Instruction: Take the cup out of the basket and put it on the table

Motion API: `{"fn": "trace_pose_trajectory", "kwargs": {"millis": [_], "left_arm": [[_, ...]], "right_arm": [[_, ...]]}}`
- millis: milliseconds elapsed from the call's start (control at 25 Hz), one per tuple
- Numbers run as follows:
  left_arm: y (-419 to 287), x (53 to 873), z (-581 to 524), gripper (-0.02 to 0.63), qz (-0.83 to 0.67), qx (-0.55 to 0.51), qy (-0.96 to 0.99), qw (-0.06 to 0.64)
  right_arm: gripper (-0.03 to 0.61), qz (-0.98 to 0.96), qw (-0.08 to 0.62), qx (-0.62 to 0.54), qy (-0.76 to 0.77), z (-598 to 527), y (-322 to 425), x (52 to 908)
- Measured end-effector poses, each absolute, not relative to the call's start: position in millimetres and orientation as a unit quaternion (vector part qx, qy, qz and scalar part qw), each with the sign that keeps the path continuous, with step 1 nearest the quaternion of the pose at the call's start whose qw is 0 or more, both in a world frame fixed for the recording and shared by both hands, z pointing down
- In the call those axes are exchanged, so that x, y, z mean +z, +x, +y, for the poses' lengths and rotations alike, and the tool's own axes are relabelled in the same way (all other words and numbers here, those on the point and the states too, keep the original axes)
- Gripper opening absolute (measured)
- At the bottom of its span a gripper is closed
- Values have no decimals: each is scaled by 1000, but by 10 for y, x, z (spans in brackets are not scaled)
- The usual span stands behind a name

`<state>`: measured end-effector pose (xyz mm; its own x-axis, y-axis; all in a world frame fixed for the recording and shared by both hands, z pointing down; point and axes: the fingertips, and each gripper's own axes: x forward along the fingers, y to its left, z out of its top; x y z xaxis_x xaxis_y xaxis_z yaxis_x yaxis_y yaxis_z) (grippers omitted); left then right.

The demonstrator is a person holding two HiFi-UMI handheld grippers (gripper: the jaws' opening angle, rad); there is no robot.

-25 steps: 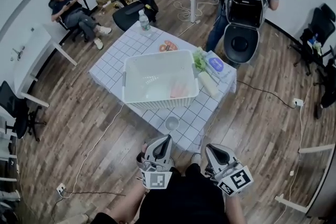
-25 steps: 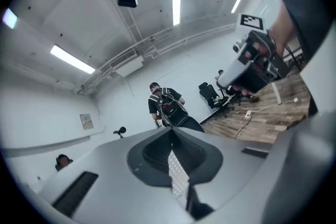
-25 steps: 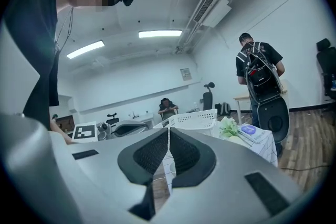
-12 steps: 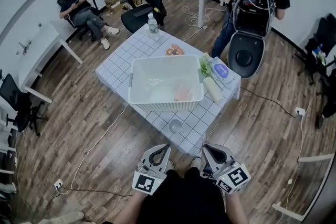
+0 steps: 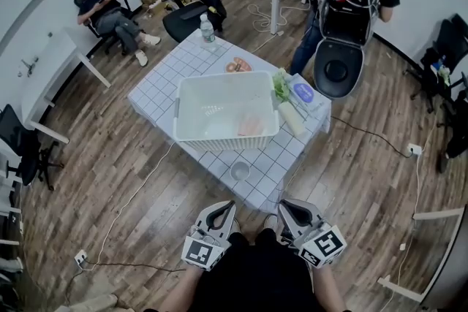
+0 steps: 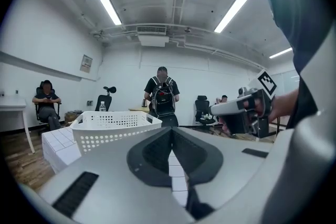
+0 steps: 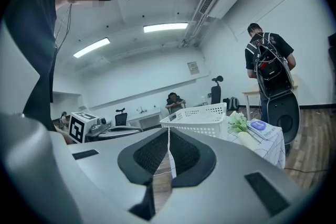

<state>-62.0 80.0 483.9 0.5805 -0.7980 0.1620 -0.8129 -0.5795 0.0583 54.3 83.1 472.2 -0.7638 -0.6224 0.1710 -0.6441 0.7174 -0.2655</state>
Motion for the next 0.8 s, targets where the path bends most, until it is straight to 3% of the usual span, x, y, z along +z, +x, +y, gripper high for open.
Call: {"fn": "trace_pose_trajectory", "kwargs": {"millis": [800], "left_arm": [[-814,4741,776,8,-449,53,891,40]], "right_arm": [[26,-922,61,137,356,836,418,4671]]}}
